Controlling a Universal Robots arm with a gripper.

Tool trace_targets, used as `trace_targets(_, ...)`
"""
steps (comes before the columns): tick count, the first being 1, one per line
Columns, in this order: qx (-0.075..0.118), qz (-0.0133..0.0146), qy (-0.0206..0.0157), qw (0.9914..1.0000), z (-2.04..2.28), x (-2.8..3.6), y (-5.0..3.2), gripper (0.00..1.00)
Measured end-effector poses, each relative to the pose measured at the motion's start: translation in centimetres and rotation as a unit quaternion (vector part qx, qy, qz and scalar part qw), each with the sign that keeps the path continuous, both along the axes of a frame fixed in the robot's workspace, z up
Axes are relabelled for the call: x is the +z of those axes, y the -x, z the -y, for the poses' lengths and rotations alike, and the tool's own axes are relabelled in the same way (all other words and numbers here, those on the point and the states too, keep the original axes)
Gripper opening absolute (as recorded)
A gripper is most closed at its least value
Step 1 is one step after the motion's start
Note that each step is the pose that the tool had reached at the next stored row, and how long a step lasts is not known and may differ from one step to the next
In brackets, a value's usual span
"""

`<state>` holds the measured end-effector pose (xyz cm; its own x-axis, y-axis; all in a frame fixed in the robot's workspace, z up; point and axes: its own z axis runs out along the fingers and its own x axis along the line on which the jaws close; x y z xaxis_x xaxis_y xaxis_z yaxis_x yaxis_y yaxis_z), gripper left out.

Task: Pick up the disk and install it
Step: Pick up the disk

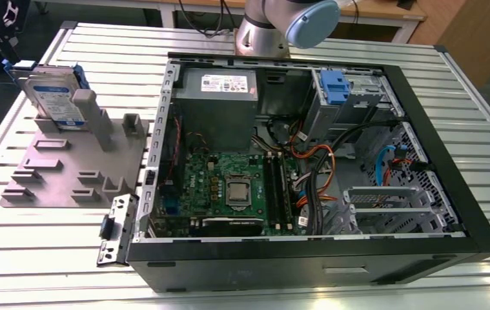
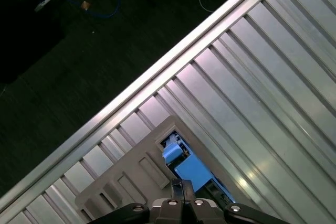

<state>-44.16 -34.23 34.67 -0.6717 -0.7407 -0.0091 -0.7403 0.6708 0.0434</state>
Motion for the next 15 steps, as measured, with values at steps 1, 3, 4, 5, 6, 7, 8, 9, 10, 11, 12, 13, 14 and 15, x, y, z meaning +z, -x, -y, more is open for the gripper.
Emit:
trace_targets(1,0.003,0.0,0.0,0.99999,0.0,0.0,0.0,0.11)
trace_targets(3,0.014,0.0,0.0,0.99991,0.0,0.0,0.0,0.11)
trace_targets(4,0.021,0.0,0.0,0.99978,0.0,0.0,-0.01,0.11)
trace_targets(5,0.028,0.0,0.0,0.9996,0.0,0.0,0.0,0.11)
trace_targets(6,0.035,0.0,0.0,0.99939,0.0,0.0,0.0,0.11)
trace_targets(7,0.039,0.0,0.0,0.99922,0.0,0.0,0.0,0.11)
trace_targets(8,0.041,0.0,0.0,0.99915,0.0,0.0,0.0,0.11)
trace_targets(9,0.041,0.0,0.0,0.99915,0.0,0.0,0.0,0.11)
trace_targets(10,0.041,0.0,0.0,0.99915,0.0,0.0,0.0,0.11)
trace_targets(11,0.041,0.0,0.0,0.99915,0.0,0.0,0.0,0.11)
trace_targets(12,0.041,0.0,0.0,0.99915,0.0,0.0,0.0,0.11)
trace_targets(13,0.041,0.0,0.0,0.99915,0.0,0.0,0.0,0.11)
trace_targets(14,0.041,0.0,0.0,0.99915,0.0,0.0,0.0,0.11)
trace_targets(15,0.041,0.0,0.0,0.99915,0.0,0.0,0.0,0.11)
